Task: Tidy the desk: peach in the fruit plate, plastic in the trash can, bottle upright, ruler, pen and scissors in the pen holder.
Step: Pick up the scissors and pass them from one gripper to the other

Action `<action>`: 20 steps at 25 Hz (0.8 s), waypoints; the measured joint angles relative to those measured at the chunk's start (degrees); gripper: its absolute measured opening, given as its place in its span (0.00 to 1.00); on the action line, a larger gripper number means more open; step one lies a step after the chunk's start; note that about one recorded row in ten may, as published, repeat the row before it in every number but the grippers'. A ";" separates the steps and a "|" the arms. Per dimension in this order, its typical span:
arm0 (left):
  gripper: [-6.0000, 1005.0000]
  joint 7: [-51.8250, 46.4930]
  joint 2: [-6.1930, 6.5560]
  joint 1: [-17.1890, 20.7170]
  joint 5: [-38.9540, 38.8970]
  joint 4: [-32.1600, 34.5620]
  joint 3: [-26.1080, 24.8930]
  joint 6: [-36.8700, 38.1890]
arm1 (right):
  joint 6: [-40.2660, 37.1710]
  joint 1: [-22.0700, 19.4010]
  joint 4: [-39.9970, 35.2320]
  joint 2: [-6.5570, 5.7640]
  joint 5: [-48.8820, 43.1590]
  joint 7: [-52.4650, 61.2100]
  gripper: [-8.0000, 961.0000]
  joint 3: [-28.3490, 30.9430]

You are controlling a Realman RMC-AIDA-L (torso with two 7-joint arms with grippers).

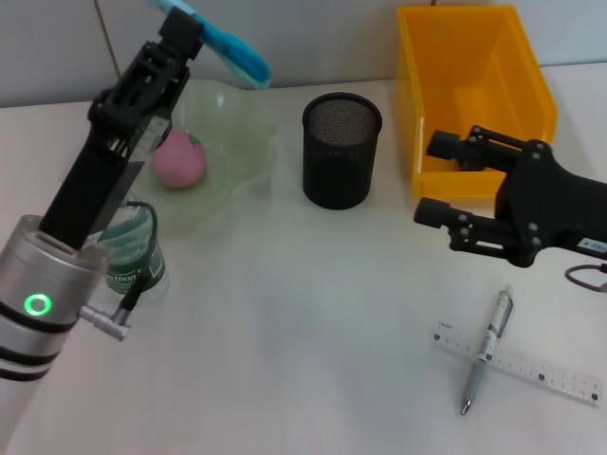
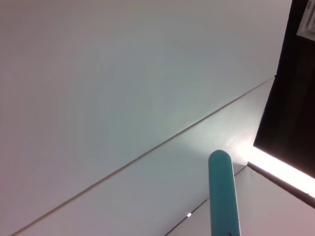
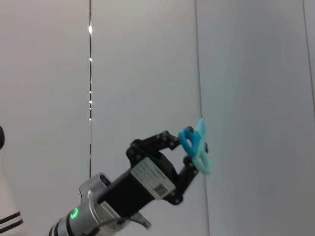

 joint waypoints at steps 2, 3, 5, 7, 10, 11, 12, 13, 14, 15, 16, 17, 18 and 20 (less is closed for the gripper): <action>0.25 3.17 0.00 0.06 4.84 -1.27 -5.10 -1.86 | 0.09 0.28 0.84 0.03 0.05 -1.01 0.76 0.12; 0.25 4.20 0.00 0.06 6.60 -1.76 -6.96 -2.59 | 0.23 0.55 1.78 0.05 0.18 -2.06 0.76 0.16; 0.25 4.87 0.00 0.06 7.86 -2.06 -8.19 -3.13 | 0.75 1.14 4.30 0.11 1.42 -4.93 0.76 -0.11; 0.25 6.65 0.00 0.26 12.00 -3.31 -13.37 -5.22 | 0.89 1.27 5.19 0.11 2.05 -6.04 0.76 -0.22; 0.25 7.59 0.00 0.55 13.07 -4.18 -15.13 -5.82 | 1.91 2.02 10.42 0.19 4.28 -12.52 0.76 0.10; 0.25 8.63 0.00 1.03 14.03 -5.18 -17.09 -6.20 | 1.91 2.02 10.42 0.19 4.28 -12.52 0.76 0.10; 0.25 8.94 0.00 1.41 14.66 -5.89 -18.49 -6.37 | 2.37 2.18 11.54 0.20 5.02 -13.84 0.76 0.07; 0.25 9.02 0.00 1.55 14.92 -6.14 -18.98 -6.42 | 2.92 2.41 12.98 0.20 5.88 -15.51 0.76 -0.04; 0.25 9.03 0.00 1.83 15.53 -6.49 -19.97 -6.48 | 3.32 2.59 14.00 0.21 6.36 -16.93 0.76 -0.08; 0.25 9.03 0.00 2.08 16.26 -6.81 -20.97 -6.53 | 3.91 3.09 16.37 0.26 6.81 -20.54 0.76 -0.01; 0.25 9.03 0.00 2.19 16.82 -6.94 -21.58 -6.55 | 3.91 3.09 16.37 0.26 6.81 -20.54 0.76 -0.01; 0.25 9.05 0.00 2.42 17.99 -7.25 -22.86 -6.64 | 4.18 3.41 17.65 0.28 6.97 -22.39 0.76 0.10; 0.25 9.08 0.00 2.57 18.81 -7.49 -23.70 -6.77 | 4.32 3.63 18.47 0.28 7.19 -23.50 0.76 0.12; 0.25 9.13 0.00 2.81 20.08 -8.13 -25.08 -7.07 | 4.53 4.49 21.06 0.34 8.42 -27.27 0.76 0.16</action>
